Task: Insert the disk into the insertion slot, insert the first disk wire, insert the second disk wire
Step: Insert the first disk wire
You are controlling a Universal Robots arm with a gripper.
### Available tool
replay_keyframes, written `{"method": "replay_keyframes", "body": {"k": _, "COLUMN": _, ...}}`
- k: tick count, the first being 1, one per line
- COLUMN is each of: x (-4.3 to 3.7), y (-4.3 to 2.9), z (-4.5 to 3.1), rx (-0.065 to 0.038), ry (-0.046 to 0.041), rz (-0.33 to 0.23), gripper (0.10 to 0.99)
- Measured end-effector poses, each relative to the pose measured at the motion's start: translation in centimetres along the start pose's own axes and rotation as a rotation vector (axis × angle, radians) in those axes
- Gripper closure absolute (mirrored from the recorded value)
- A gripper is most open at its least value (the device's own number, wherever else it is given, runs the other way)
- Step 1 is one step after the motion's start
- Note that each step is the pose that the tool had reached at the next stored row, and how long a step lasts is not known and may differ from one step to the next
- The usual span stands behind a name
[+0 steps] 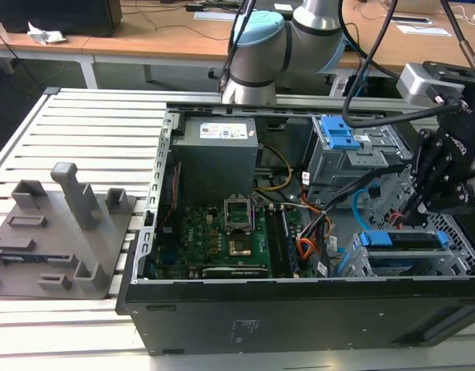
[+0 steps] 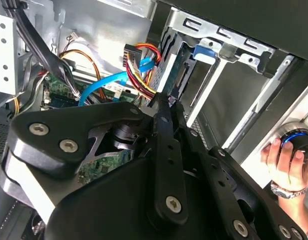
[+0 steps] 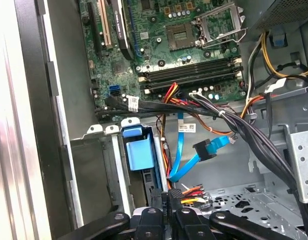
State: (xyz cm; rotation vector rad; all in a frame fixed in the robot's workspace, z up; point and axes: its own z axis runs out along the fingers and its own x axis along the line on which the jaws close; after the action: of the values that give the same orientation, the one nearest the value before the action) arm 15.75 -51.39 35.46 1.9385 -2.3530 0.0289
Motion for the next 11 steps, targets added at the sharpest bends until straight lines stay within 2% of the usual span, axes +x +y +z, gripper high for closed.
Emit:
{"method": "replay_keyframes", "body": {"k": 4, "x": -0.2, "y": -1.07, "z": -0.07, "rx": 0.0, "ry": 0.0001, "rz": 0.0, "gripper": 0.922}}
{"method": "replay_keyframes", "body": {"k": 11, "x": -0.02, "y": -1.18, "z": -0.06, "rx": 0.0, "ry": 0.0001, "rz": 0.0, "gripper": 0.922}}
